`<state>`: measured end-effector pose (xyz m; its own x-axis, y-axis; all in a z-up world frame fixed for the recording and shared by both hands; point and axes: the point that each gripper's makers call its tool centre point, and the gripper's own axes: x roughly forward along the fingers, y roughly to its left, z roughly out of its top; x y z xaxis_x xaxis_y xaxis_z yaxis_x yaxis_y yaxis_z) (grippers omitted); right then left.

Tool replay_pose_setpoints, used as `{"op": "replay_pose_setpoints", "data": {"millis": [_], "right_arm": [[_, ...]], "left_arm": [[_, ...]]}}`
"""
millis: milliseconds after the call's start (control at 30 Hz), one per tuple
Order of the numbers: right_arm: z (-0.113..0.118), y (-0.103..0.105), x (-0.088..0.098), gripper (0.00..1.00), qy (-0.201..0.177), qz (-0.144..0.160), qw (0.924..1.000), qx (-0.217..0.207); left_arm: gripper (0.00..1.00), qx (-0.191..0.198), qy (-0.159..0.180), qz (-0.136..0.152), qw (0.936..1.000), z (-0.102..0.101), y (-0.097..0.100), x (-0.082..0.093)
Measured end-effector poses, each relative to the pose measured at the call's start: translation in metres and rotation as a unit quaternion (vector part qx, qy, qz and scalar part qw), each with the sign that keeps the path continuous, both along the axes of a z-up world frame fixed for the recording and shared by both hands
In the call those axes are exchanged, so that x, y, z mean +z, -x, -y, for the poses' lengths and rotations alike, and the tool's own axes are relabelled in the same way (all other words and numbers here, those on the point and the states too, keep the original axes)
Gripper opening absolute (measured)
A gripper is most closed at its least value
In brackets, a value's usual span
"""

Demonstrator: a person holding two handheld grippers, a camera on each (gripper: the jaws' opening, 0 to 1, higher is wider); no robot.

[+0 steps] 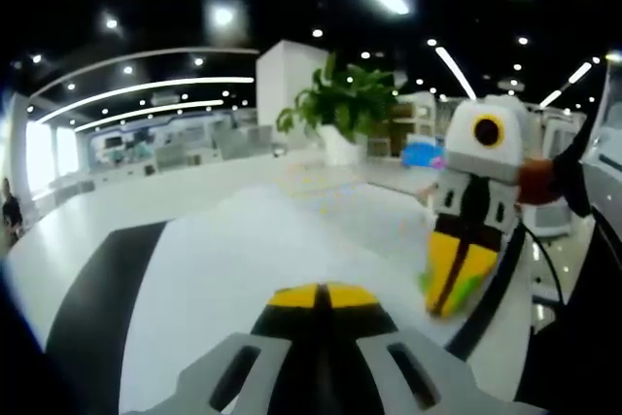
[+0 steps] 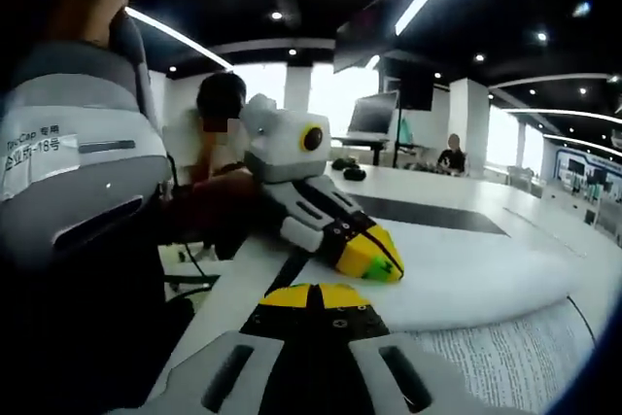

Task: Flip through the bound document one page at a time

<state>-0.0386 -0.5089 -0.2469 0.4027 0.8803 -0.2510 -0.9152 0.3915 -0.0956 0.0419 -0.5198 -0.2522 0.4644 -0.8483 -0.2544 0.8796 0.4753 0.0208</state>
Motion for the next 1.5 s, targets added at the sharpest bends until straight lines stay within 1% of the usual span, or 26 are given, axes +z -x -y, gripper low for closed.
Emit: {"op": "replay_pose_setpoints", "data": {"millis": [433, 600, 700, 900, 1100, 1267, 1500], "right_arm": [[-0.002, 0.002, 0.001, 0.04, -0.004, 0.001, 1.0, 0.008], [-0.003, 0.0, 0.005, 0.04, -0.016, -0.014, 0.9998, 0.005], [-0.003, -0.001, 0.006, 0.05, -0.017, -0.018, 0.9997, 0.003], [0.002, -0.003, 0.013, 0.13, -0.03, -0.031, 0.9991, -0.006], [0.018, -0.007, 0.021, 0.22, -0.035, -0.03, 0.9988, -0.018], [0.032, -0.008, 0.028, 0.26, -0.04, -0.021, 0.9986, -0.028], [0.046, -0.003, 0.03, 0.34, -0.038, -0.019, 0.9988, -0.026]], "left_arm": [[0.03, 0.0, 0.0, 0.001, 1.0, 0.0, -0.001, 0.0], [0.03, 0.002, 0.0, 0.001, 1.0, 0.0, -0.001, -0.001], [0.03, 0.002, 0.0, 0.001, 1.0, 0.0, -0.001, -0.001], [0.03, 0.002, 0.001, 0.001, 1.0, 0.0, 0.0, -0.001], [0.03, 0.002, 0.001, 0.0, 1.0, 0.0, 0.0, -0.001], [0.03, 0.001, 0.002, -0.001, 1.0, 0.0, 0.0, -0.001], [0.03, 0.001, 0.002, 0.0, 1.0, 0.0, 0.0, -0.001]]}}
